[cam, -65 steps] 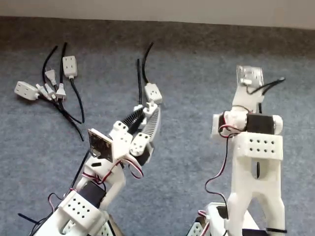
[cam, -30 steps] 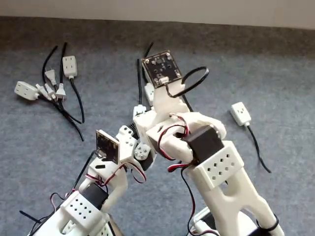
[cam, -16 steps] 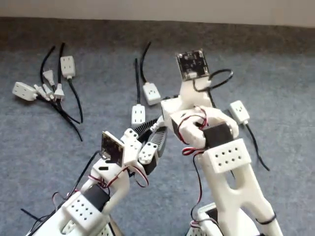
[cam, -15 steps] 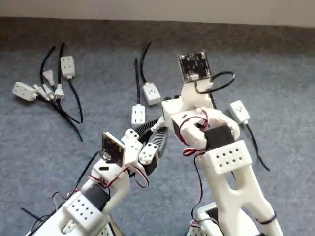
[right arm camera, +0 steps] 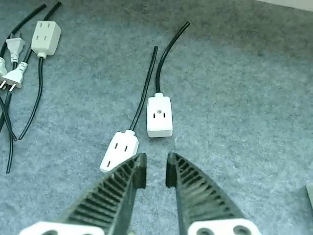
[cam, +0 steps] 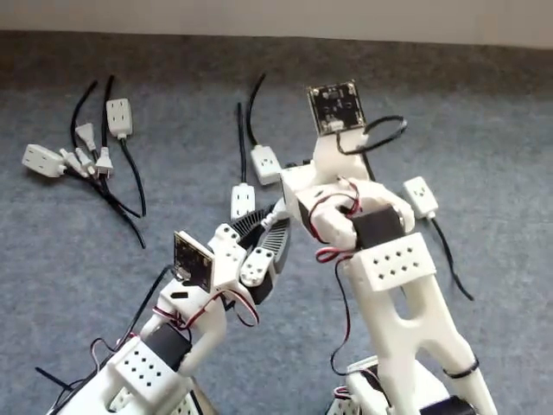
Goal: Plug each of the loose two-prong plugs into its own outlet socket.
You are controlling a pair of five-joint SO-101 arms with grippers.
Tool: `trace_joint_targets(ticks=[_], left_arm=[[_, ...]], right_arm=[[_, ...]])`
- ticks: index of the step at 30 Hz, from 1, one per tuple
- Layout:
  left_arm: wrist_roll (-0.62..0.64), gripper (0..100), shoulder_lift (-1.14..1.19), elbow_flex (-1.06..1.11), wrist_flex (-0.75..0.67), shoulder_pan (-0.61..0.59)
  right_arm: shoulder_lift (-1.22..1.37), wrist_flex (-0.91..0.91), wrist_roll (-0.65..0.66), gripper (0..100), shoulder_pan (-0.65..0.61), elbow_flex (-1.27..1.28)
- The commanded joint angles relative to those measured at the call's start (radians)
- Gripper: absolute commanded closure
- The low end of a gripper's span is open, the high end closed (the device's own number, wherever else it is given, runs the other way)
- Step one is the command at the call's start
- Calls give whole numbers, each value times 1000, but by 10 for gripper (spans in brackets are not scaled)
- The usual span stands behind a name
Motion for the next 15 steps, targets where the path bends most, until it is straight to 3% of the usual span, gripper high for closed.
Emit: trace_joint_targets(ticks=[1,6,10,15], left_arm=[[5,994,-10,-16,-26,-28],[3,993,-16,-5,41,-30],[2,991,-16,-2,51,-33],[-98,993,-16,1,54,-134]], right_arm=[[-1,-2,12,911,15,-225],[2,-4,14,897,15,-476],[1,5,14,788,24,-616],[1,133,12,750,176,-647]])
